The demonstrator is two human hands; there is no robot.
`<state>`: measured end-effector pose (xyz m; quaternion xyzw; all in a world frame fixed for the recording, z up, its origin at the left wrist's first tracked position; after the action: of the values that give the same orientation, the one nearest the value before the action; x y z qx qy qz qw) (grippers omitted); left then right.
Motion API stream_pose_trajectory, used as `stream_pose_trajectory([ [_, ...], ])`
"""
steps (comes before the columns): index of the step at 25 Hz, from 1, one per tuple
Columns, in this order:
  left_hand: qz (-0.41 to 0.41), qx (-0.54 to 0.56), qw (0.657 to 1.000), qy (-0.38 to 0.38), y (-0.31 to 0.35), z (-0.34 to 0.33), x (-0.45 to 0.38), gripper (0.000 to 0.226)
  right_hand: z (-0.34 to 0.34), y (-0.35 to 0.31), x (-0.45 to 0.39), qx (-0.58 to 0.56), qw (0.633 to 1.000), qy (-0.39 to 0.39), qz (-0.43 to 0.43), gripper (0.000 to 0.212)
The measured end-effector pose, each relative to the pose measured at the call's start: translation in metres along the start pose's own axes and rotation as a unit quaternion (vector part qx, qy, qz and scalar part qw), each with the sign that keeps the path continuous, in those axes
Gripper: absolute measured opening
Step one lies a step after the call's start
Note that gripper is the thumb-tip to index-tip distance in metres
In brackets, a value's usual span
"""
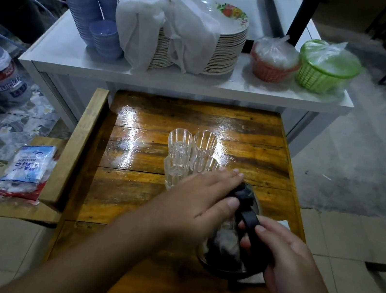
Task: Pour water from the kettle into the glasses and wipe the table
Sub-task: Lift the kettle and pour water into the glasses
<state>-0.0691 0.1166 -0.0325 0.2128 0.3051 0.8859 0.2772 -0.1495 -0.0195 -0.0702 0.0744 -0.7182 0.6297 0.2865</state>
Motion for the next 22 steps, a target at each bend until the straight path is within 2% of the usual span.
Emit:
stream_pose_trajectory([
  [3, 0.047, 0.075, 0.995, -0.036, -0.009, 0.015, -0.017, 0.063, -0.003, -0.015, -0.01, 0.041, 0.999, -0.015, 0.015, 0.026],
  [7, 0.113, 0.137, 0.98, -0.094, -0.013, 0.031, -0.038, 0.076, -0.014, -0.035, -0.016, 0.078, 0.995, -0.05, 0.028, 0.034],
  [12, 0.084, 0.138, 0.976, -0.143, -0.008, 0.044, -0.058, 0.081, -0.02, -0.049, -0.02, 0.102, 0.991, -0.08, 0.012, 0.028],
  [22, 0.078, 0.114, 0.977, -0.161, -0.014, 0.048, -0.078, 0.081, -0.03, -0.068, -0.022, 0.129, 0.987, -0.094, 0.007, 0.025],
])
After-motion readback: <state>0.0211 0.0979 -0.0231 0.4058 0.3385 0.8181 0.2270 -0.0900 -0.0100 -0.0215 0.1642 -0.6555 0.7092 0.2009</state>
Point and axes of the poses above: each hand's wrist, its own x-axis away from the middle knuckle, its own z-axis out of the back of the hand, y = z × x, the point moved 9 cm from there along -x, towards the middle knuckle, and after that the axes turned 4 degrees about z, right-handed, at the moved point
